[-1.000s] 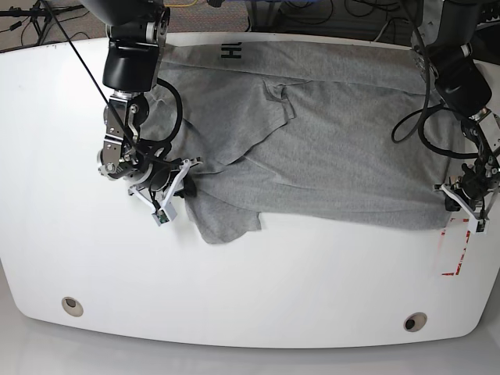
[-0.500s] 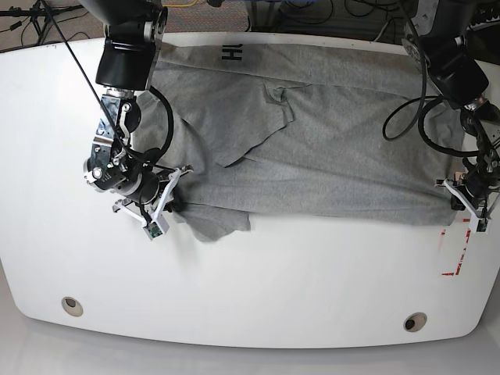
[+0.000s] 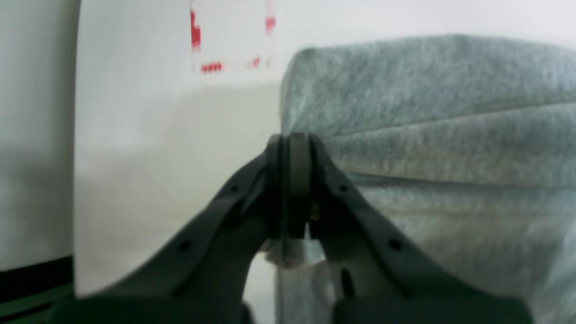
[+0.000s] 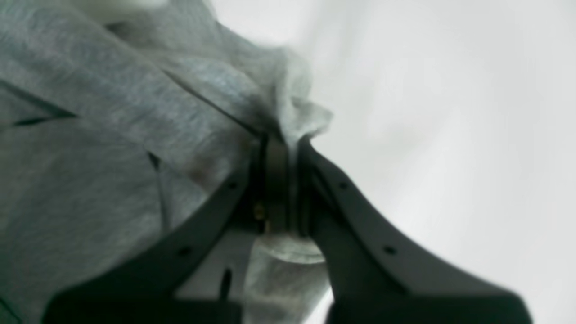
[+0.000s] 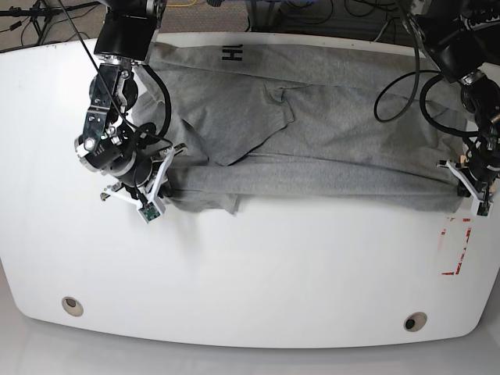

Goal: Fold the T-shirt properly
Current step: 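Lift the hem with both grippers and fold it toward the collar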

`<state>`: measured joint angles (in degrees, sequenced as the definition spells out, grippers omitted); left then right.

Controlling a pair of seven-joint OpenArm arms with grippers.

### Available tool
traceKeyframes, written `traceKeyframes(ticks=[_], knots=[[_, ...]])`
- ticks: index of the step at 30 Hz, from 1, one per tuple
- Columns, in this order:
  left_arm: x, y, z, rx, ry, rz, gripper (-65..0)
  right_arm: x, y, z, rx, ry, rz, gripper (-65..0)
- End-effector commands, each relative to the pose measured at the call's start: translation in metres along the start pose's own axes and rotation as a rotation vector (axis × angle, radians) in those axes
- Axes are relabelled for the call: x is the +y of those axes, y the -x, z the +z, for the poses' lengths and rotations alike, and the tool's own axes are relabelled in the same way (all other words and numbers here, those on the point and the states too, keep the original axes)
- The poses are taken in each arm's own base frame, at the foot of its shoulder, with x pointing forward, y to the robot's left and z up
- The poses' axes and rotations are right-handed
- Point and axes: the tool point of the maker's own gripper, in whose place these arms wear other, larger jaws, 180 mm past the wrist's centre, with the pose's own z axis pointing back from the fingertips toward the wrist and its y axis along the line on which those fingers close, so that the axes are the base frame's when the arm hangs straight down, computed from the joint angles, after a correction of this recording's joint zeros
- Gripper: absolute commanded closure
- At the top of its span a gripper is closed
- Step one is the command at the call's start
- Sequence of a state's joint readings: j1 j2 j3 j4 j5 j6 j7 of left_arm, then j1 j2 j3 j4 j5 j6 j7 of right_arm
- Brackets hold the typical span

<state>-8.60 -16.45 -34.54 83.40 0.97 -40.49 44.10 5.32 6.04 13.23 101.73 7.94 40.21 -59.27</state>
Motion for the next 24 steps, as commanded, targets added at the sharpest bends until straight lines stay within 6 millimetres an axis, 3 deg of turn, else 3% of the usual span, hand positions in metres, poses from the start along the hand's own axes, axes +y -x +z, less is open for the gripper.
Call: traceKeyframes(ticks=[1, 12, 24], knots=[[0.014, -0.021, 0.017, -0.069, -0.056, -0.038, 0.0, -0.002, -0.01, 0.02, -0.045, 0.045, 0.039, -1.4], [0.004, 0.004, 0.044, -0.033, -0.079, -0.137, 0.0, 0.023, 0.021, 0.042, -0.007, 0.036, 0.06, -1.4], [0.003, 0.061, 0.068, 0.067, -0.103, -0.118, 0.0, 0.039, 0.069, 0.051, 0.09, 0.011, 0.016, -1.4]])
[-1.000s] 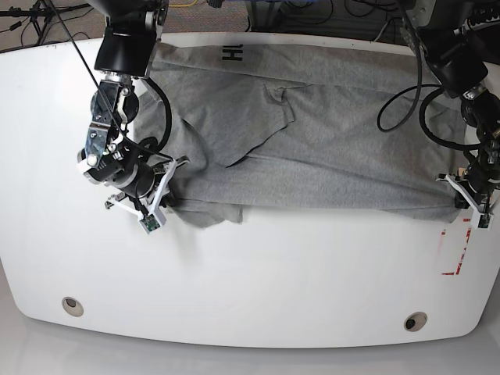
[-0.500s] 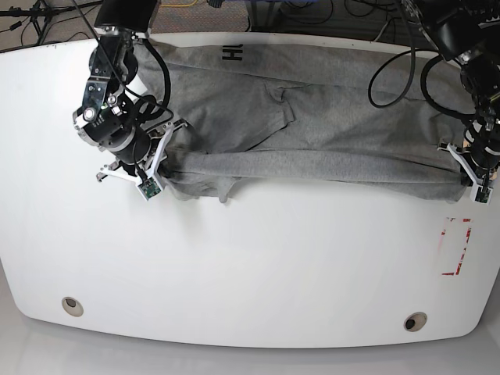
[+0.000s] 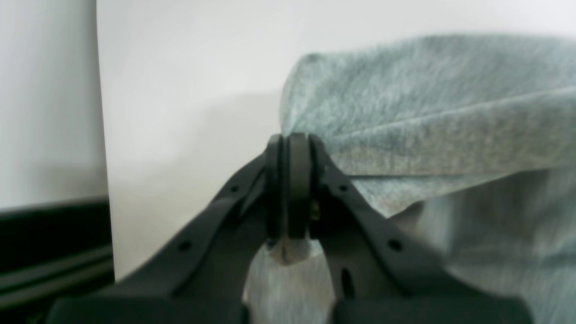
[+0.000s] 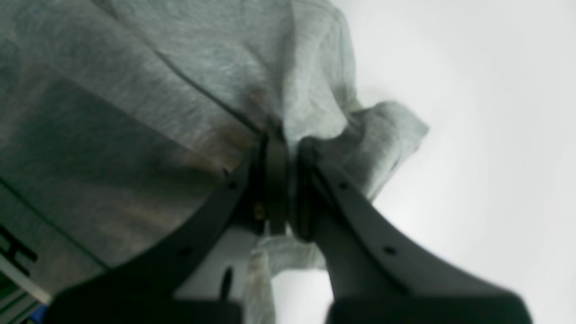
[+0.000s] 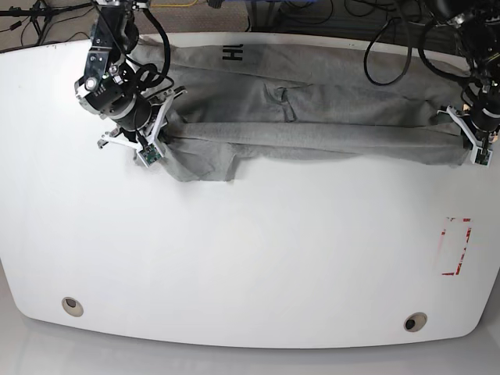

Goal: Fold the T-shirt properly
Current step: 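Lift the hem with both grippers and fold it toward the collar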

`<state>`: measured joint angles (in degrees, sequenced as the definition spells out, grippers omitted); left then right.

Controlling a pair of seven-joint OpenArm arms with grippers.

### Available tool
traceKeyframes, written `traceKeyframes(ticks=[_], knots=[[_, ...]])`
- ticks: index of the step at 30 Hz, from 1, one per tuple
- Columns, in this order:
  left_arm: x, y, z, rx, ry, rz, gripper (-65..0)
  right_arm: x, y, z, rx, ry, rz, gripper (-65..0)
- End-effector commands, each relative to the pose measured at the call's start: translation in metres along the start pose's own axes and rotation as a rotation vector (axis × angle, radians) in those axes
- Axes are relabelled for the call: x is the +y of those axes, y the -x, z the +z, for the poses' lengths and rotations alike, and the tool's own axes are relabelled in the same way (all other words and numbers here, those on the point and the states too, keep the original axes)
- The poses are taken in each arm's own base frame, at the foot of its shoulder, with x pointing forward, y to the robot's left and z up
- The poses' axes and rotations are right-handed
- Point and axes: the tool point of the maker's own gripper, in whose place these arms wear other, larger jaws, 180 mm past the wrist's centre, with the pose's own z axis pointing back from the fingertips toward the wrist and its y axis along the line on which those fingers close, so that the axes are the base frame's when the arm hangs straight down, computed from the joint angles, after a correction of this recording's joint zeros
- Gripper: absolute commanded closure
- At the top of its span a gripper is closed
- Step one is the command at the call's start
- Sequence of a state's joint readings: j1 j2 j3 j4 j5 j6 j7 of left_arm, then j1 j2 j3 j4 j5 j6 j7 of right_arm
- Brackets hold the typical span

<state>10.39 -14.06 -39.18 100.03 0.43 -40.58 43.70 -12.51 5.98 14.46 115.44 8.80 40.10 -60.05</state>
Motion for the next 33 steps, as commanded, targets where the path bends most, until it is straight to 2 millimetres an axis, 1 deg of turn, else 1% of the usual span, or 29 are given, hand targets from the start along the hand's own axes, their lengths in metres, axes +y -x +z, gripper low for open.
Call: traceKeyframes(ticks=[1, 6, 11, 19, 21, 22, 24, 25, 26, 27, 28, 29, 30, 31, 32, 33], knots=[[0.01, 0.0, 0.006, -0.004, -0.03, -0.017, 0.0, -0.002, 0.005, 0.006, 0.0, 0.018, 0.0, -1.4], [0.004, 0.019, 0.008, 0.041, -0.013, -0.027, 0.0, 0.007, 0.023, 0.008, 0.042, -0.001, -0.011, -1.4], [0.0, 0.034, 0.011, 0.075, -0.001, -0.035, 0.0, 0.018, 0.04, 0.009, 0.081, -0.025, -0.021, -1.4], [-0.007, 0.049, 0.014, 0.112, 0.018, -0.047, 0.0, 0.025, 0.056, 0.012, 0.116, -0.039, -0.032, -2.2], [-0.007, 0.051, 0.014, 0.117, 0.019, -0.049, 0.0, 0.026, 0.058, 0.012, 0.123, -0.042, -0.034, -4.6], [-0.008, 0.051, 0.014, 0.117, 0.02, -0.05, 0.0, 0.026, 0.059, 0.013, 0.124, -0.043, -0.034, -9.0], [-0.009, 0.051, 0.014, 0.12, 0.025, -0.052, 0.0, 0.027, 0.059, 0.013, 0.125, -0.044, -0.035, -15.5], [-0.011, 0.052, 0.013, 0.129, 0.03, -0.055, -1.1, 0.027, 0.061, 0.013, 0.128, -0.044, -0.036, -20.5], [-0.012, 0.054, 0.013, 0.139, 0.033, -0.058, -3.8, 0.027, 0.06, 0.013, 0.127, -0.044, -0.036, -24.4], [-0.012, 0.055, 0.013, 0.153, 0.033, -0.061, -7.9, 0.027, 0.06, 0.013, 0.123, -0.044, -0.037, -29.0], [-0.012, 0.057, 0.013, 0.165, 0.033, -0.061, -11.7, 0.026, 0.059, 0.013, 0.121, -0.041, -0.037, -32.2], [-0.012, 0.059, 0.013, 0.182, 0.032, -0.061, -17.2, 0.024, 0.059, 0.014, 0.121, -0.034, -0.041, -35.5], [-0.012, 0.06, 0.013, 0.19, 0.032, -0.062, -21.5, 0.021, 0.058, 0.014, 0.118, -0.026, -0.044, -37.4], [-0.012, 0.06, 0.013, 0.195, 0.032, -0.062, -27.5, 0.018, 0.058, 0.015, 0.115, -0.02, -0.049, -39.0], [-0.011, 0.057, 0.013, 0.192, 0.029, -0.061, -31.5, 0.017, 0.056, 0.015, 0.105, -0.018, -0.054, -39.6], [-0.009, 0.051, 0.012, 0.182, 0.022, -0.058, -37.6, 0.014, 0.049, 0.015, 0.077, -0.02, -0.067, -39.3]])
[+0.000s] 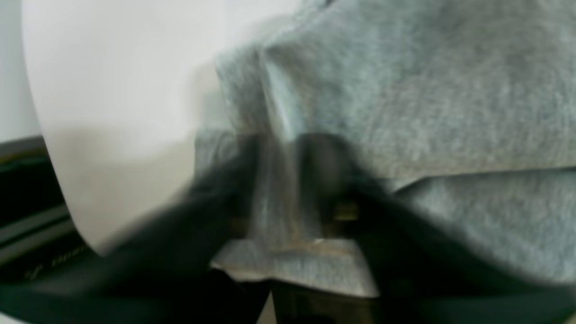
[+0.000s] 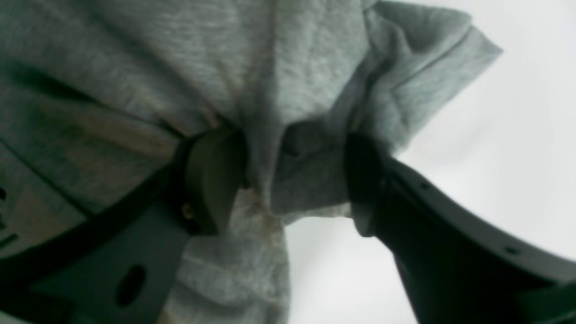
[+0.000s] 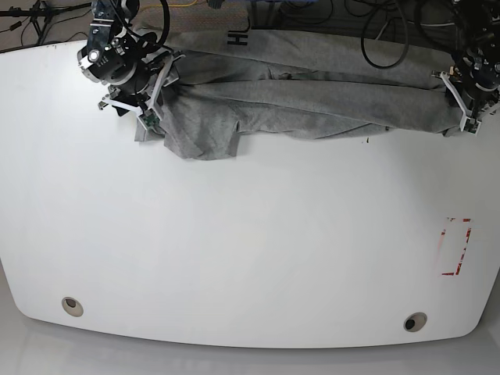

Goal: Fold the T-shirt properly
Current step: 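Lift the hem with both grippers and fold it toward the collar, then lay the folded hem down and pull both grippers apart to flatten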

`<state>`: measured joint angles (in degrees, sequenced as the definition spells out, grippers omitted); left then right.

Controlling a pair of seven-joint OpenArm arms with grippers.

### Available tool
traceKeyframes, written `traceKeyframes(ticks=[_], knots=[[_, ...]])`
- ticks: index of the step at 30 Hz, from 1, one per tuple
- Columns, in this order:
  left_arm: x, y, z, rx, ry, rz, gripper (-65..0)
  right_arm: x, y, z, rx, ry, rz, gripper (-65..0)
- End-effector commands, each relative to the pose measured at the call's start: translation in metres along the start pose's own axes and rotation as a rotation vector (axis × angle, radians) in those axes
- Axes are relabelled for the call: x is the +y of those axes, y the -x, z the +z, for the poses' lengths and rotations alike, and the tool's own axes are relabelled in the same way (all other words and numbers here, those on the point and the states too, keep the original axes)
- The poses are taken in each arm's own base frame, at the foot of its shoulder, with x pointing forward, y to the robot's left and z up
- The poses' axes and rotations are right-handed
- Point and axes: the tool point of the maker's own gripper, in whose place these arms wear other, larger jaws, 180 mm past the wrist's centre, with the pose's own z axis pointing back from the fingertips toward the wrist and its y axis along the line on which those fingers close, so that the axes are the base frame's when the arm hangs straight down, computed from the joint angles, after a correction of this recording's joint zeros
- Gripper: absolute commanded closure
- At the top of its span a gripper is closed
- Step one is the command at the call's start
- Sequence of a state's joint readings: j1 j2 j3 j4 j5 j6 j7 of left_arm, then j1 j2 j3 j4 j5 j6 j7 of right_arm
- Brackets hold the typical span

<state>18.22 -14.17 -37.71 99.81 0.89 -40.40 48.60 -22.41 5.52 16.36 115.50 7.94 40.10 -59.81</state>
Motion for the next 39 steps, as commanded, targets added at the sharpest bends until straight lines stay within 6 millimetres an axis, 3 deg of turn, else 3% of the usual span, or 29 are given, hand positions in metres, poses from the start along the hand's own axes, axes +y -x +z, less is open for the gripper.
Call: traceKeyframes(ticks=[1, 3, 7, 11, 18, 22, 26, 31, 39], knots=[[0.015, -0.021, 0.005, -0.042, -0.042, -0.002, -40.6, -0.013, -0.024, 0.009, -0.099, 0.015, -0.022, -38.8], [0.019, -0.028, 0.006, -0.045, -0.052, 0.005, -45.3, -0.016, -0.035, 0.014, -0.162, -0.007, -0.064, -37.6], [0.029, -0.051, 0.017, -0.079, -0.095, -0.002, -43.6, -0.019, -0.054, 0.024, -0.274, -0.061, -0.133, -35.4], [0.022, -0.068, 0.028, -0.115, -0.091, 0.023, -42.8, -0.02, -0.072, 0.034, -0.383, -0.117, -0.189, -31.4], [0.016, -0.064, 0.025, -0.106, -0.066, 0.035, -42.8, 0.001, -0.074, 0.028, -0.376, -0.183, -0.179, -13.0], [0.004, -0.036, 0.009, -0.045, -0.011, 0.056, -42.6, 0.014, -0.055, 0.019, -0.32, -0.222, -0.199, -5.2], [-0.002, -0.018, -0.004, -0.013, 0.027, 0.085, -39.0, 0.012, -0.036, 0.007, -0.245, -0.201, -0.205, -5.7], [-0.007, 0.014, -0.012, 0.055, 0.061, 0.089, -29.4, 0.005, -0.007, -0.007, -0.142, -0.14, -0.193, -5.5], [-0.009, 0.025, -0.011, 0.08, 0.066, 0.08, -26.0, -0.003, 0.024, -0.025, -0.062, -0.102, -0.204, -5.5]])
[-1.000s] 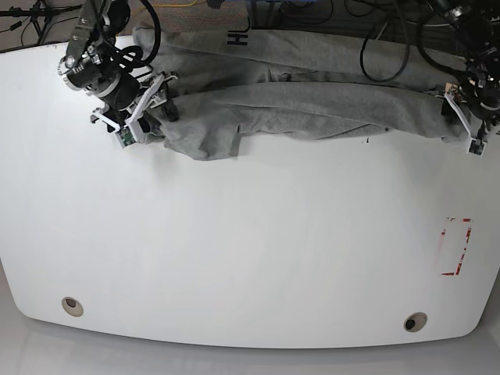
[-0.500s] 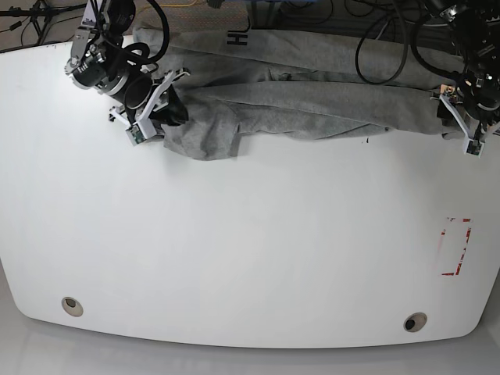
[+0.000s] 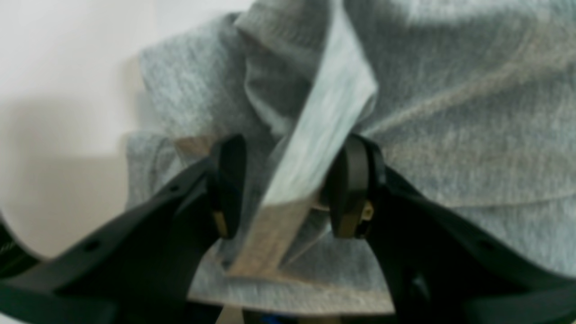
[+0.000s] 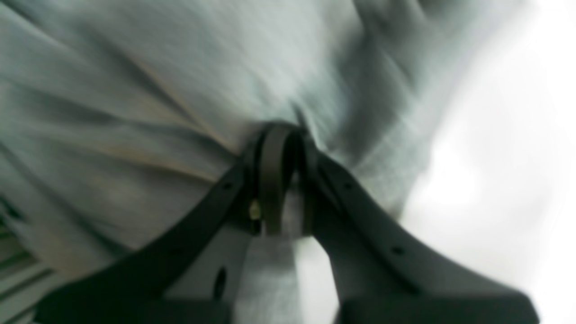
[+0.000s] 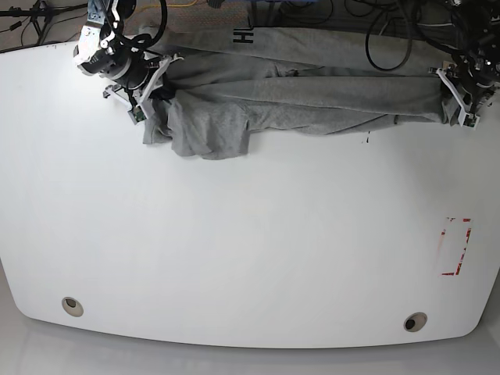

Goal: Fold the T-shirt properly
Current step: 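Lay the folded hem down and pull both grippers apart to flatten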

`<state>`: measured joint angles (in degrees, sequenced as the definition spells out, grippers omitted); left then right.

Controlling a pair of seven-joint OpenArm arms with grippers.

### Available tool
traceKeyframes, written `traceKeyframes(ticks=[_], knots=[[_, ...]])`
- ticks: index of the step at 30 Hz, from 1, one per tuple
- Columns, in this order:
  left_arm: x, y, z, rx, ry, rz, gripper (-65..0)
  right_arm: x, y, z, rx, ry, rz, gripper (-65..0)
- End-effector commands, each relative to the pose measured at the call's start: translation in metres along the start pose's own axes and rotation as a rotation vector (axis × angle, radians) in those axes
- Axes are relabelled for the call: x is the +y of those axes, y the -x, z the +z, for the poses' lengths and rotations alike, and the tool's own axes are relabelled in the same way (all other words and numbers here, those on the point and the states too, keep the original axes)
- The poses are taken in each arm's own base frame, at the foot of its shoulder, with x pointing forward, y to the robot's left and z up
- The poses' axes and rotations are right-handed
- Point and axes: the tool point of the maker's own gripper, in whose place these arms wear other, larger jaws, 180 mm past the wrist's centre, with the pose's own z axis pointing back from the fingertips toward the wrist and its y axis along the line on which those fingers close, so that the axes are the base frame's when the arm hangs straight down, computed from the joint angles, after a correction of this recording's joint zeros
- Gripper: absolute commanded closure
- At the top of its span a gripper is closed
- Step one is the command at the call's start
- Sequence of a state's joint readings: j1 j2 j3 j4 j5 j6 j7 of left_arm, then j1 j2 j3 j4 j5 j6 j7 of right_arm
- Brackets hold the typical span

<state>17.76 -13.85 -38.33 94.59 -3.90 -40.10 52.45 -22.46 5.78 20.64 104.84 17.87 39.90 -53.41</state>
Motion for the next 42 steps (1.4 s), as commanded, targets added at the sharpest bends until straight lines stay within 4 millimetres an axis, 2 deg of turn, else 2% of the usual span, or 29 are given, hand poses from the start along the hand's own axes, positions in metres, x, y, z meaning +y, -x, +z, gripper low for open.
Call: traceKeyframes(ticks=[1, 5, 9, 13, 15, 20, 22, 26, 35, 42], knots=[[0.007, -0.001, 0.003, 0.007, -0.022, -0.014, -26.0, -0.017, 0.006, -0.005, 0.022, 0.035, 0.013, -5.5], [0.0, -0.006, 0.0, 0.001, -0.004, -0.03, -26.1, -0.034, 0.007, -0.014, 0.035, 0.055, 0.012, -5.5], [-0.013, -0.034, -0.005, -0.046, 0.023, -0.068, -26.1, -0.05, 0.002, -0.021, 0.029, 0.07, 0.011, -5.5], [-0.027, -0.047, -0.009, -0.062, 0.054, -0.106, -26.9, -0.069, -0.004, -0.027, 0.027, 0.086, 0.007, -5.5], [-0.032, -0.064, -0.011, -0.094, 0.062, -0.12, -31.1, -0.079, -0.01, -0.028, 0.016, 0.096, 0.002, -5.5], [-0.036, -0.076, -0.023, -0.099, 0.093, -0.094, -43.2, -0.106, -0.016, -0.027, 0.013, 0.126, -0.003, -5.4], [-0.035, -0.083, -0.027, -0.106, 0.1, -0.081, -44.7, -0.118, -0.02, -0.025, 0.008, 0.142, 0.001, -5.2], [-0.034, -0.09, -0.033, -0.107, 0.112, -0.063, -43.8, -0.137, -0.028, -0.017, 0.002, 0.172, 0.017, -5.2], [-0.032, -0.094, -0.034, -0.112, 0.113, -0.053, -43.8, -0.148, -0.034, -0.009, -0.001, 0.196, 0.035, -5.2], [-0.016, -0.111, -0.02, -0.124, 0.064, -0.05, -43.9, -0.154, -0.05, 0.005, -0.057, 0.237, 0.036, -5.2]])
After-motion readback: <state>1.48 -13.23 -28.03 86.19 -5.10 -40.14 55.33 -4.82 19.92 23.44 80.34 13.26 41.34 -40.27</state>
